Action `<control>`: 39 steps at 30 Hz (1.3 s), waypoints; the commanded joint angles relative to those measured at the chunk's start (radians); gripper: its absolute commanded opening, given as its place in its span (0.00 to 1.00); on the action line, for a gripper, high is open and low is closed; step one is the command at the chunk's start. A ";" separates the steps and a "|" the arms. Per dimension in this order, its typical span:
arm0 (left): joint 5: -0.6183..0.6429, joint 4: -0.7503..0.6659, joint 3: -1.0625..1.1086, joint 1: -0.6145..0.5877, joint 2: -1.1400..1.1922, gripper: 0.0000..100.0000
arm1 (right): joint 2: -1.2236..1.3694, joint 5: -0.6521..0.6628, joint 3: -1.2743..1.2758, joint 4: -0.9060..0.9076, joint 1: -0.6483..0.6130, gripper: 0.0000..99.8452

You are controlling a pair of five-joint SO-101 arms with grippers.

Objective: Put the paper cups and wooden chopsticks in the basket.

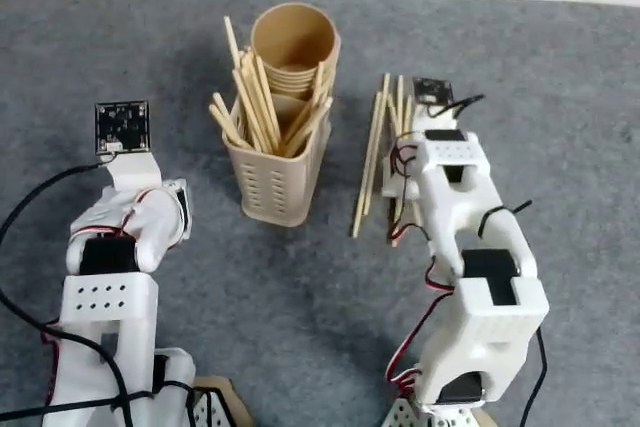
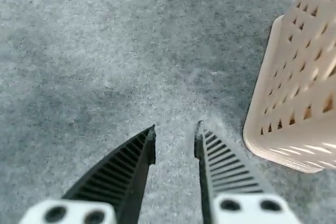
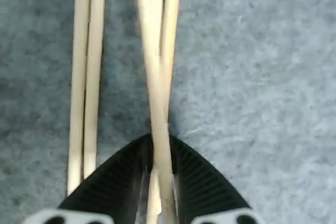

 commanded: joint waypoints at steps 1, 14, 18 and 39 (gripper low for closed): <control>0.012 -0.015 -0.004 -0.004 -0.021 0.16 | -0.004 -0.008 0.010 0.033 0.035 0.00; 0.012 -0.015 -0.004 -0.007 -0.021 0.15 | -0.008 0.051 0.001 0.151 0.035 0.01; 0.012 -0.015 -0.005 -0.007 -0.021 0.15 | -0.082 0.052 0.010 0.160 0.044 0.01; 0.012 -0.017 -0.005 -0.005 -0.021 0.15 | -0.042 0.055 0.005 0.156 0.085 0.07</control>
